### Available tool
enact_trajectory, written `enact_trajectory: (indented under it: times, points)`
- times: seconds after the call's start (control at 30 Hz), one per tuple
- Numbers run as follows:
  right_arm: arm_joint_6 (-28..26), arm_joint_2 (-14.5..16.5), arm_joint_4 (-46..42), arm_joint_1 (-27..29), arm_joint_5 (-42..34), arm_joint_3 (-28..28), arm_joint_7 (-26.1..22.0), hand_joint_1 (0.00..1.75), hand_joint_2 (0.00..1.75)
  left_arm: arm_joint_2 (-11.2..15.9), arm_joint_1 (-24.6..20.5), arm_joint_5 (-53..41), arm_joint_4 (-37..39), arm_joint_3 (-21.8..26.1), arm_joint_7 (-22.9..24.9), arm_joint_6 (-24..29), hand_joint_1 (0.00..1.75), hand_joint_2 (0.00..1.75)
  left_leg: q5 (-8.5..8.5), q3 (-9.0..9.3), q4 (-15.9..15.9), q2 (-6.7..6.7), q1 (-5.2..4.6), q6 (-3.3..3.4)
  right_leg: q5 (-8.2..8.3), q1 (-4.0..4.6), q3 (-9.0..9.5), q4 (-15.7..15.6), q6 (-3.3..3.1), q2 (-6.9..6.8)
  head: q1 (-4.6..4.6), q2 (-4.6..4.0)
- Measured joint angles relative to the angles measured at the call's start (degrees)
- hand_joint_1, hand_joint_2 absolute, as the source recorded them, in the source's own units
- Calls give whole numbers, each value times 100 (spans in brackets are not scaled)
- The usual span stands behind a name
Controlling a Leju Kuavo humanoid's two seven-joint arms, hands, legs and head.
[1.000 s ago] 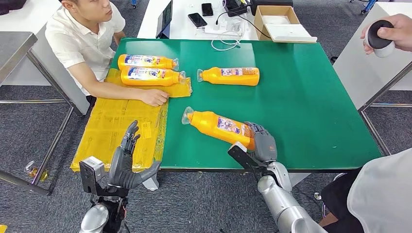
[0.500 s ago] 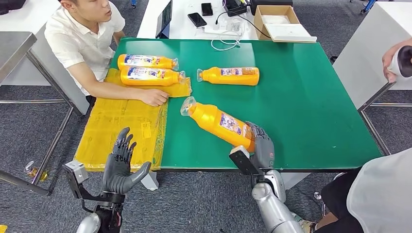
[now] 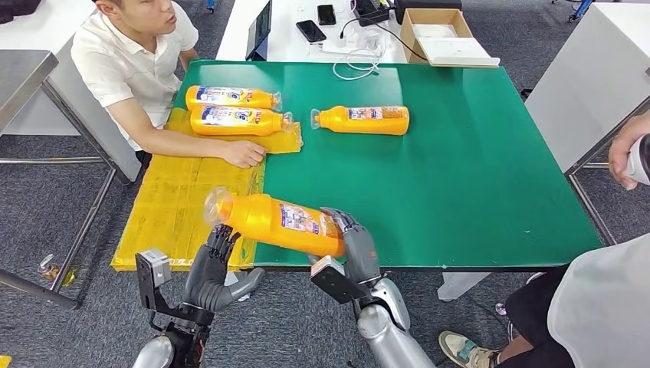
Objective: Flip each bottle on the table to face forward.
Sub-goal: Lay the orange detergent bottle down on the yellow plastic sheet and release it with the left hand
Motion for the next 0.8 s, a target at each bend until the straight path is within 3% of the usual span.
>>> enact_trajectory:
  times: [0.5, 0.8]
  points:
    - [164, 202, 187, -6, -221, 533, -162, 175, 175, -47, -233, -134, 56, -150, -236, 108, 0, 175, 0, -2, 0, 0, 1, 0, 0, 1, -2, 1, 0, 0, 0, 0]
    - [172, 320, 623, -194, -399, 797, -299, 175, 175, -90, -335, 716, 54, -188, -158, -389, 0, 175, 0, -3, 0, -1, 0, 0, 0, 0, -3, 0, 0, 0, 1, 0]
